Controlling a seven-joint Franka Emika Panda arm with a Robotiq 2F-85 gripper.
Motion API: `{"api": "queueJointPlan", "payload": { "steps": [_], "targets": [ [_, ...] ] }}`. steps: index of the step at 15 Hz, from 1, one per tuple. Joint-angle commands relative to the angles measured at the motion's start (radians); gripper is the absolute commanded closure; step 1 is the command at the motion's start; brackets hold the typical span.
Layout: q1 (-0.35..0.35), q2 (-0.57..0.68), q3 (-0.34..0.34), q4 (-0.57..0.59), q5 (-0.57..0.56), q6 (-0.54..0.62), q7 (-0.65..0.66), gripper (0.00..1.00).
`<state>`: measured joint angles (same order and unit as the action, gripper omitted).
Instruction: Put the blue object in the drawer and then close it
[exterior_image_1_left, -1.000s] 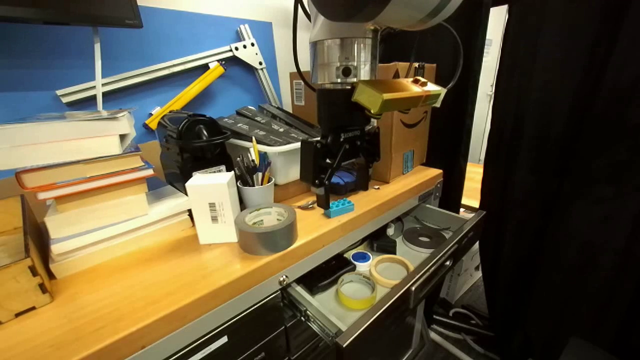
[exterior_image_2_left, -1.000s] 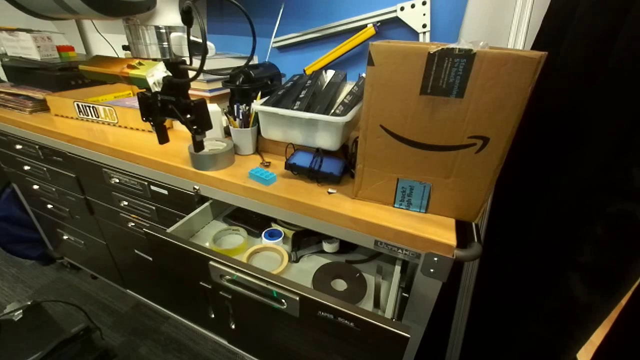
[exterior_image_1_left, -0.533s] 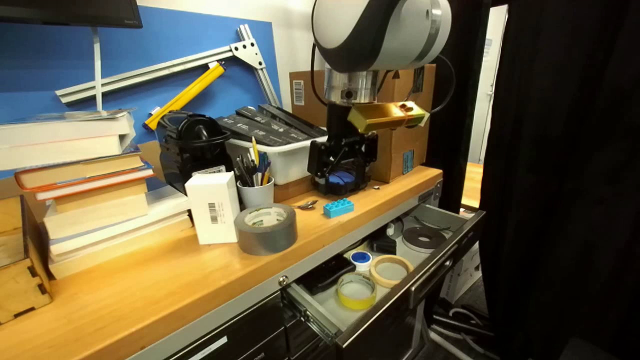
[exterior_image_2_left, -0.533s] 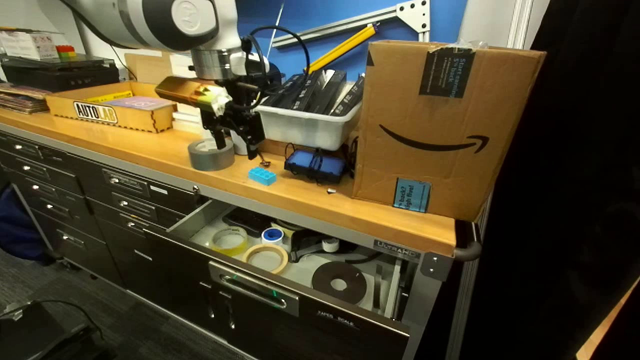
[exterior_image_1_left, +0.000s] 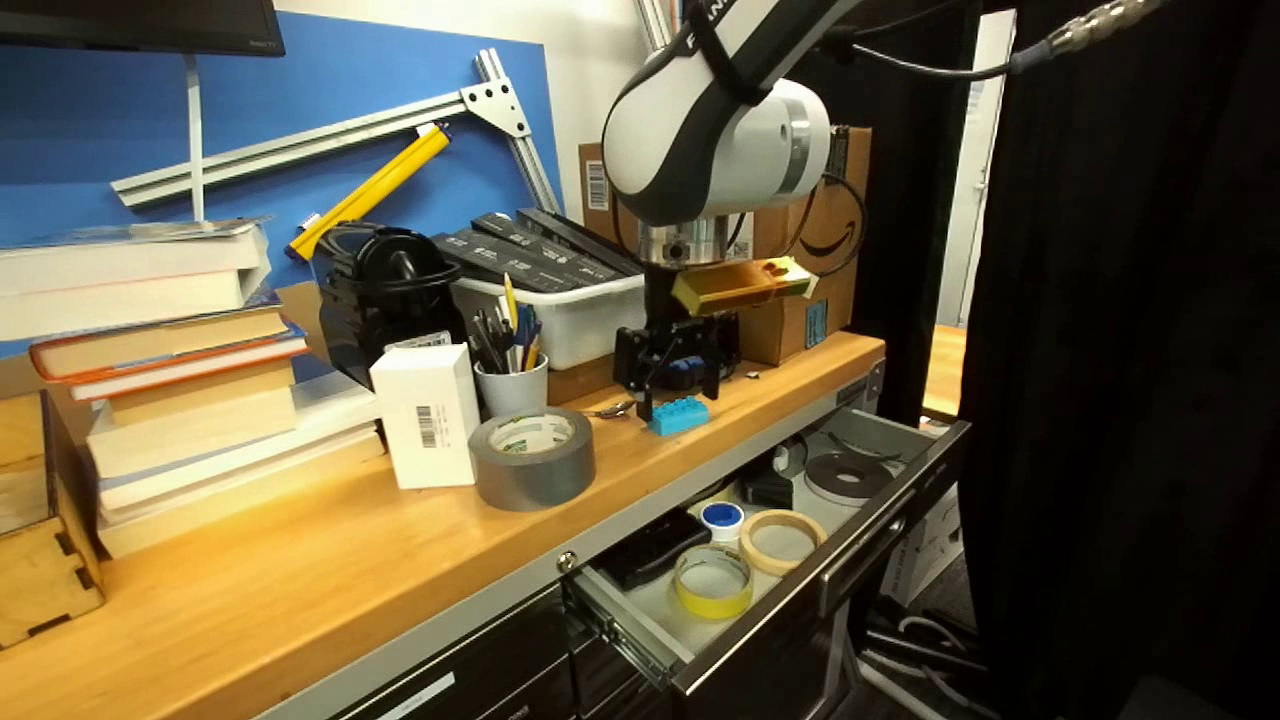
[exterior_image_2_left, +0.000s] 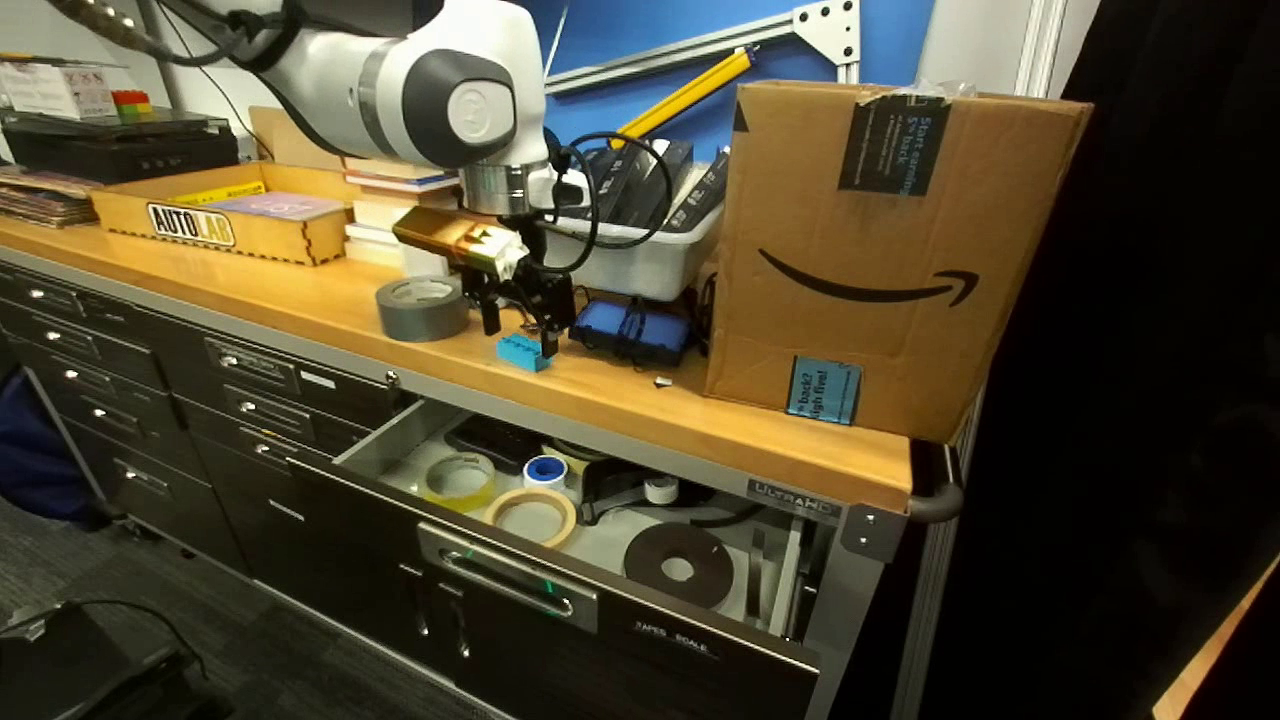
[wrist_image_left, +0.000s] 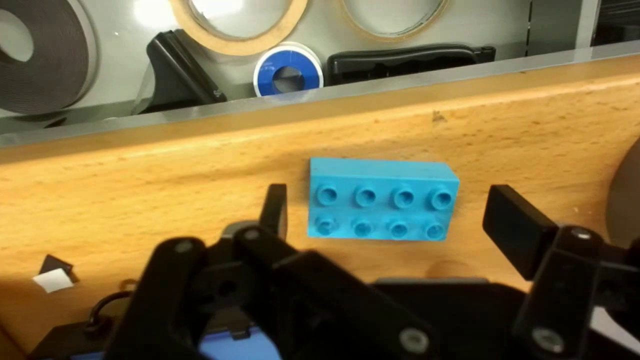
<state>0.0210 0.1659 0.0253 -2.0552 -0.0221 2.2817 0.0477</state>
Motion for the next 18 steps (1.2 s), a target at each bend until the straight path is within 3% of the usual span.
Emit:
{"api": "queueJointPlan", "payload": {
  "steps": [1, 2, 5, 10, 12, 13, 16, 18],
  "targets": [
    [0.004, 0.057, -0.009, 0.067, -0.009, -0.019, 0.026, 0.11],
    [0.003, 0.061, -0.01, 0.067, -0.006, -0.017, 0.026, 0.26],
    [-0.004, 0.023, -0.026, 0.031, -0.008, -0.015, 0.04, 0.51],
    [-0.023, -0.066, -0.055, -0.089, -0.034, -0.152, 0.032, 0.54],
    [-0.03, -0.064, -0.053, -0.132, -0.009, -0.128, 0.0, 0.54],
    [-0.028, -0.053, -0.051, -0.162, -0.008, -0.075, 0.02, 0.07],
    [-0.035, -0.057, -0.051, -0.238, 0.016, 0.01, -0.005, 0.0],
    [-0.048, -0.082, -0.06, -0.286, 0.013, -0.004, -0.037, 0.0]
  ]
}}
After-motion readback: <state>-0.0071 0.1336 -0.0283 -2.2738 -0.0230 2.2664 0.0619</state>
